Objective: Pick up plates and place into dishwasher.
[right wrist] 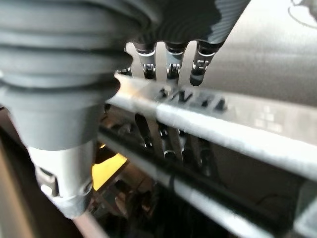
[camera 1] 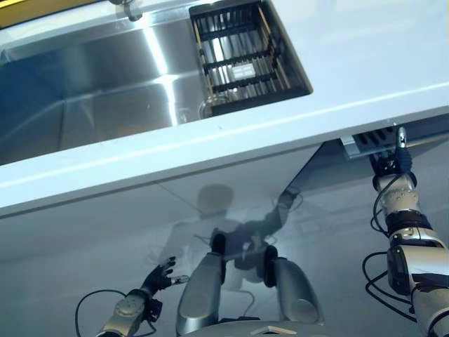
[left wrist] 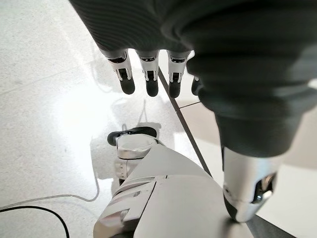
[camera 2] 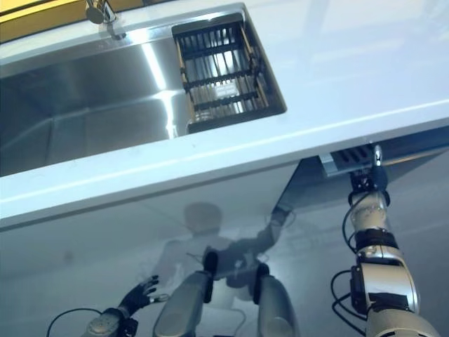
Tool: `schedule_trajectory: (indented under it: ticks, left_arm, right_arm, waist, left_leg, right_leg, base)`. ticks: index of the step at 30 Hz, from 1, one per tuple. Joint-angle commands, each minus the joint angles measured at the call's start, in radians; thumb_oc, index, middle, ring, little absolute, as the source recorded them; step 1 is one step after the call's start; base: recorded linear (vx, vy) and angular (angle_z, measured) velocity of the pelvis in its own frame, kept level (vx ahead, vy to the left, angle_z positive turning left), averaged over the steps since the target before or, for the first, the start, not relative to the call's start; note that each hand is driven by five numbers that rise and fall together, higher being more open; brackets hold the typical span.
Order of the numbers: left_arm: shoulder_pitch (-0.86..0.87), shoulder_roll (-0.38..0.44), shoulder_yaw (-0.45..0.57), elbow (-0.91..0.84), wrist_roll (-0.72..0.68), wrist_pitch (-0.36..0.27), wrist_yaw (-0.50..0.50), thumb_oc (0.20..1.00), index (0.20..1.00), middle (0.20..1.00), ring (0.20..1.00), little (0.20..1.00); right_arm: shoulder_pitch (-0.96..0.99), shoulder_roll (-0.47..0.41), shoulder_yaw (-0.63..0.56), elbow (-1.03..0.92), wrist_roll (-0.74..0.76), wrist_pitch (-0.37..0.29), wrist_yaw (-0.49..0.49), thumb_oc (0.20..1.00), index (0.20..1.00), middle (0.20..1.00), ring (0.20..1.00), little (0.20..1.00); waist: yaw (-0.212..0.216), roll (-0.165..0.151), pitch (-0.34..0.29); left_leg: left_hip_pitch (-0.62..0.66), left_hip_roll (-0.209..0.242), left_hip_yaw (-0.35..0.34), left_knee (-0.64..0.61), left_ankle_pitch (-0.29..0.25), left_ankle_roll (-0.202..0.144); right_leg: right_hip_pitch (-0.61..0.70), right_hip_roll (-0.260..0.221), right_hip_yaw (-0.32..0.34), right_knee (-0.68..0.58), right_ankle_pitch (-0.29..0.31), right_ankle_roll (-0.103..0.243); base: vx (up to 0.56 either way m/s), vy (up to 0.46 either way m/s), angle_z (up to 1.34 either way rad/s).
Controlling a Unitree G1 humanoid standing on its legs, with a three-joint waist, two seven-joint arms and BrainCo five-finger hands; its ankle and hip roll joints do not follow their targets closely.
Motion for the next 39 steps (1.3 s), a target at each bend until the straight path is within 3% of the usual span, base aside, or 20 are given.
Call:
schedule_trajectory:
  ticks: [1, 7, 12, 15, 16, 19, 21, 25, 30, 35, 39]
  left_arm:
    - [0.061, 0.02, 0.037, -0.009, -0.011, -0.054, -0.002, 1.0, 1.0, 1.0, 1.0, 1.0]
    - [0.107, 0.0, 0.157, -0.133, -0.12, -0.092, -0.011, 1.0, 1.0, 1.0, 1.0, 1.0]
    - [0.129, -0.012, 0.2, -0.269, -0.206, -0.111, -0.043, 1.0, 1.0, 1.0, 1.0, 1.0]
    - [0.132, -0.009, 0.197, -0.32, -0.233, -0.128, -0.064, 1.0, 1.0, 1.0, 1.0, 1.0]
    - [0.129, -0.008, 0.194, -0.342, -0.262, -0.138, -0.068, 1.0, 1.0, 1.0, 1.0, 1.0]
    - [0.12, -0.004, 0.182, -0.385, -0.323, -0.142, -0.057, 1.0, 1.0, 1.0, 1.0, 1.0]
    - [0.11, 0.006, 0.171, -0.404, -0.357, -0.152, -0.052, 1.0, 1.0, 1.0, 1.0, 1.0]
    - [0.085, 0.032, 0.158, -0.463, -0.396, -0.14, -0.047, 1.0, 1.0, 1.0, 1.0, 1.0]
    - [0.067, 0.05, 0.176, -0.542, -0.401, -0.153, -0.048, 1.0, 1.0, 1.0, 1.0, 1.0]
    - [0.042, 0.053, 0.209, -0.611, -0.422, -0.154, -0.042, 1.0, 1.0, 1.0, 1.0, 1.0]
    - [0.062, 0.033, 0.235, -0.691, -0.436, -0.15, -0.037, 1.0, 1.0, 1.0, 1.0, 1.0]
  right_arm:
    - [-0.004, -0.016, -0.003, -0.071, 0.001, -0.041, 0.076, 1.0, 1.0, 1.0, 1.0, 1.0]
    - [0.134, -0.004, -0.053, -0.199, -0.051, -0.098, -0.049, 1.0, 1.0, 1.0, 1.0, 1.0]
    - [0.317, 0.017, -0.177, -0.286, -0.061, -0.179, -0.091, 1.0, 1.0, 1.0, 1.0, 1.0]
    - [0.395, 0.029, -0.241, -0.299, -0.042, -0.243, -0.129, 1.0, 1.0, 1.0, 1.0, 1.0]
    - [0.411, 0.028, -0.263, -0.291, -0.068, -0.307, -0.212, 1.0, 1.0, 1.0, 1.0, 1.0]
    - [0.417, 0.018, -0.315, -0.253, -0.078, -0.388, -0.437, 1.0, 1.0, 1.0, 1.0, 1.0]
    - [0.426, 0.017, -0.371, -0.187, -0.043, -0.401, -0.488, 1.0, 1.0, 1.0, 1.0, 1.0]
    - [0.441, 0.012, -0.437, -0.075, -0.009, -0.373, -0.461, 1.0, 1.0, 1.0, 1.0, 1.0]
    - [0.487, 0.063, -0.39, -0.033, 0.02, -0.26, -0.368, 1.0, 1.0, 1.0, 1.0, 1.0]
    - [0.542, 0.147, -0.363, -0.03, -0.031, -0.362, -0.367, 1.0, 1.0, 1.0, 1.0, 1.0]
    - [0.583, 0.212, -0.317, -0.22, -0.179, -0.45, -0.499, 1.0, 1.0, 1.0, 1.0, 1.0]
  waist:
    - [0.046, -0.041, -0.108]
    - [0.031, -0.073, -0.177]
    - [0.0, -0.08, -0.23]
    - [-0.014, -0.085, -0.256]
    - [-0.019, -0.087, -0.266]
    - [-0.022, -0.088, -0.287]
    - [-0.023, -0.086, -0.296]
    - [-0.014, -0.083, -0.308]
    - [-0.017, -0.081, -0.305]
    - [-0.03, -0.076, -0.302]
    - [-0.047, -0.071, -0.299]
  left_leg:
    - [0.017, 0.02, 0.012, 0.056, -0.074, 0.026]
    - [0.094, 0.025, 0.026, 0.005, -0.079, 0.022]
    - [0.146, 0.038, 0.123, -0.064, -0.068, 0.026]
    - [0.174, 0.045, 0.143, -0.096, -0.061, 0.027]
    - [0.187, 0.046, 0.147, -0.113, -0.059, 0.028]
    - [0.213, 0.047, 0.142, -0.156, -0.05, 0.031]
    - [0.226, 0.048, 0.137, -0.181, -0.043, 0.033]
    - [0.244, 0.046, 0.127, -0.231, -0.023, 0.033]
    - [0.242, 0.04, 0.129, -0.283, 0.011, 0.03]
    - [0.236, 0.036, 0.139, -0.304, 0.022, 0.035]
    - [0.244, 0.037, 0.153, -0.311, 0.021, 0.037]
  right_leg:
    - [0.073, -0.005, 0.071, -0.166, 0.097, 0.025]
    - [0.153, 0.002, 0.076, -0.234, 0.102, 0.026]
    - [0.19, -0.001, 0.027, -0.258, 0.1, 0.032]
    - [0.209, -0.005, 0.006, -0.272, 0.102, 0.035]
    - [0.216, -0.007, 0.001, -0.28, 0.105, 0.038]
    - [0.23, -0.007, -0.001, -0.295, 0.11, 0.043]
    - [0.234, -0.005, -0.003, -0.298, 0.112, 0.046]
    - [0.247, -0.004, -0.015, -0.321, 0.125, 0.051]
    - [0.239, 0.005, -0.021, -0.366, 0.156, 0.057]
    - [0.225, 0.012, -0.01, -0.38, 0.165, 0.06]
    - [0.227, 0.011, -0.011, -0.381, 0.166, 0.06]
  base:
    - [0.1, 0.036, 0.05]
    - [0.08, 0.048, 0.04]
    - [0.0, 0.061, 0.14]
    - [0.01, 0.062, 0.57]
    - [0.0, 0.06, 0.33]
    - [-0.01, 0.055, 0.14]
    - [-0.03, 0.045, 0.09]
    - [-0.03, 0.03, 0.22]
    - [-0.07, 0.024, -0.01]
    - [-0.06, 0.023, 0.01]
    - [-0.03, 0.045, -0.04]
